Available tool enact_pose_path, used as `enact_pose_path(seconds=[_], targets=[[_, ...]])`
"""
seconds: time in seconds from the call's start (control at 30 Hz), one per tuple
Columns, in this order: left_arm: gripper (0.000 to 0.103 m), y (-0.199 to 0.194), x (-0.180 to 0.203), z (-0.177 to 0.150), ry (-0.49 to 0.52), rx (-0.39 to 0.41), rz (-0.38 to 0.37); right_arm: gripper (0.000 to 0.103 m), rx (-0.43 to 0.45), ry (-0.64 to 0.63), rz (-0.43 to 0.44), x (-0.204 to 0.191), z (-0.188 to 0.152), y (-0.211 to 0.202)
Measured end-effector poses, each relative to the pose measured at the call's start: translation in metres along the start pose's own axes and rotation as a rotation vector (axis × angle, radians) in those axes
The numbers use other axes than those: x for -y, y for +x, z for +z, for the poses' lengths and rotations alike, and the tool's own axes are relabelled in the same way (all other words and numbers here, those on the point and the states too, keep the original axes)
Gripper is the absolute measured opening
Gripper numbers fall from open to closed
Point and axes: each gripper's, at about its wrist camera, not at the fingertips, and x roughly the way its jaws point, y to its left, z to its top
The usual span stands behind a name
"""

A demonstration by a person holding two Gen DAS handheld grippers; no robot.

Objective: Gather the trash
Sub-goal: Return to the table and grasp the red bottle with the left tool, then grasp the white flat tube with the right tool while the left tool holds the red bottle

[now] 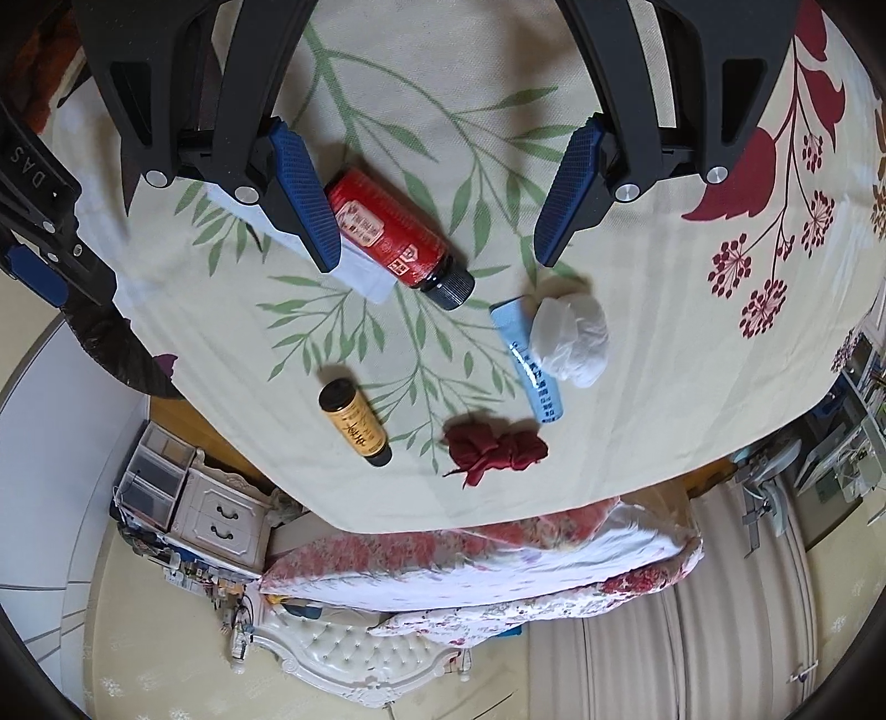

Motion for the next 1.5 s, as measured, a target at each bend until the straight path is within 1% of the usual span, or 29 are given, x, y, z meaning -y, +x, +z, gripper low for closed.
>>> enact_pose_path(seconds=[0.13, 0.27, 0.33, 0.37, 0.43, 0.53, 0.6, 0.73, 0.97, 1.07, 1.23, 1.3, 1.37, 1.4, 1.47, 1.5], targets=[[0.07, -0.001, -0.005, -0.006, -0.004, -0.009, 0.002, 0.063, -0.002, -0.013, 0.008, -0.008, 0.0, 0.0], [0.069, 0.0, -0.01, -0.008, -0.021, -0.025, -0.018, 0.063, -0.002, -0.024, 0.016, -0.013, -0.001, -0.001], [0.059, 0.0, -0.01, -0.008, -0.018, -0.03, -0.033, 0.063, -0.003, -0.031, 0.022, -0.017, 0.0, -0.001], [0.056, 0.001, -0.009, -0.009, -0.014, -0.034, -0.041, 0.063, -0.004, -0.035, 0.025, -0.019, 0.0, -0.001], [0.042, 0.002, -0.007, -0.011, -0.002, -0.044, -0.055, 0.063, -0.005, -0.043, 0.033, -0.023, -0.001, -0.002], [0.03, 0.0, -0.006, -0.015, 0.019, -0.047, -0.064, 0.064, -0.008, -0.056, 0.047, -0.029, -0.001, -0.002], [0.025, -0.002, -0.005, -0.017, 0.031, -0.047, -0.07, 0.064, -0.01, -0.065, 0.057, -0.034, -0.002, -0.002], [0.025, -0.008, -0.01, -0.023, 0.04, -0.048, -0.071, 0.064, -0.02, -0.091, 0.098, -0.048, -0.004, -0.004], [0.025, -0.016, -0.03, -0.031, 0.016, -0.054, -0.059, 0.064, -0.051, -0.151, 0.187, -0.08, -0.009, -0.004], [0.025, -0.017, -0.04, -0.033, 0.003, -0.054, -0.049, 0.064, -0.078, -0.174, 0.221, -0.095, -0.011, -0.001], [0.025, -0.019, -0.053, -0.035, -0.014, -0.052, -0.041, 0.063, -0.11, -0.225, 0.219, -0.114, -0.016, 0.006], [0.025, -0.02, -0.055, -0.035, -0.019, -0.051, -0.044, 0.057, -0.122, -0.235, 0.211, -0.116, -0.016, 0.008], [0.025, -0.02, -0.057, -0.035, -0.027, -0.049, -0.047, 0.044, -0.137, -0.241, 0.208, -0.117, -0.018, 0.011], [0.025, -0.02, -0.058, -0.035, -0.03, -0.049, -0.05, 0.041, -0.145, -0.245, 0.206, -0.118, -0.018, 0.012], [0.025, -0.02, -0.059, -0.034, -0.037, -0.049, -0.055, 0.032, -0.141, -0.254, 0.195, -0.119, -0.02, 0.011], [0.028, -0.02, -0.06, -0.034, -0.04, -0.05, -0.057, 0.029, -0.14, -0.258, 0.19, -0.119, -0.02, 0.011]])
